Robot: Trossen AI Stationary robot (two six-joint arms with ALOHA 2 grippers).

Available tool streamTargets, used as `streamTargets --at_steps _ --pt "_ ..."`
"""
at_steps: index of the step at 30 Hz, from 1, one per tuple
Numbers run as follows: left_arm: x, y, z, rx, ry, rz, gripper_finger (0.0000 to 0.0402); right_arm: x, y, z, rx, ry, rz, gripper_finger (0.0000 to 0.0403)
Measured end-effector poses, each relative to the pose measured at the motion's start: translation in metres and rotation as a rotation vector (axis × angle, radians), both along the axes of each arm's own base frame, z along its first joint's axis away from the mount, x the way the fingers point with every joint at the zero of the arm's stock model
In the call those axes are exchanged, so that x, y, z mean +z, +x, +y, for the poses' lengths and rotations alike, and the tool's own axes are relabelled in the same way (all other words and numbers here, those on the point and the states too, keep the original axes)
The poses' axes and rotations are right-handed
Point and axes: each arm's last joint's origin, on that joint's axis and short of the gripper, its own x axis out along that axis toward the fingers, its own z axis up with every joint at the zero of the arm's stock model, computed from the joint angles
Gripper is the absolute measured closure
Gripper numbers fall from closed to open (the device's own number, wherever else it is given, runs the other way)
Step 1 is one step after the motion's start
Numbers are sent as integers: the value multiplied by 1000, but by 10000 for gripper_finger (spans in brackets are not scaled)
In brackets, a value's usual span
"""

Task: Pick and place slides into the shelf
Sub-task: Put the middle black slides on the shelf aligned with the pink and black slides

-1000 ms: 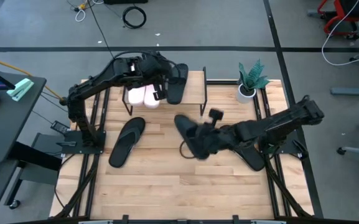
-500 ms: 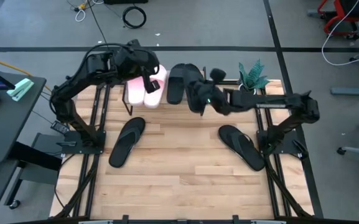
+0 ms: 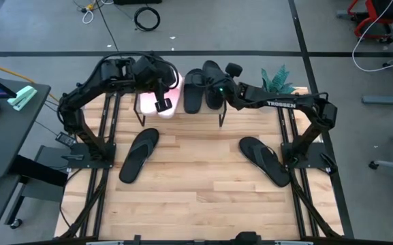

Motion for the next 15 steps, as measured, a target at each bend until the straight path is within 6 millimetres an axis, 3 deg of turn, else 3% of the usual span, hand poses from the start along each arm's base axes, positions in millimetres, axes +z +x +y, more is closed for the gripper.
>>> streamTargets --at_steps 8,15 --pt "0 0 1 -27 23 24 397 -2 -2 -3 -29 5 -1 394" --pt "0 -1 3 -35 37 37 379 -1 2 6 -48 -30 14 394"
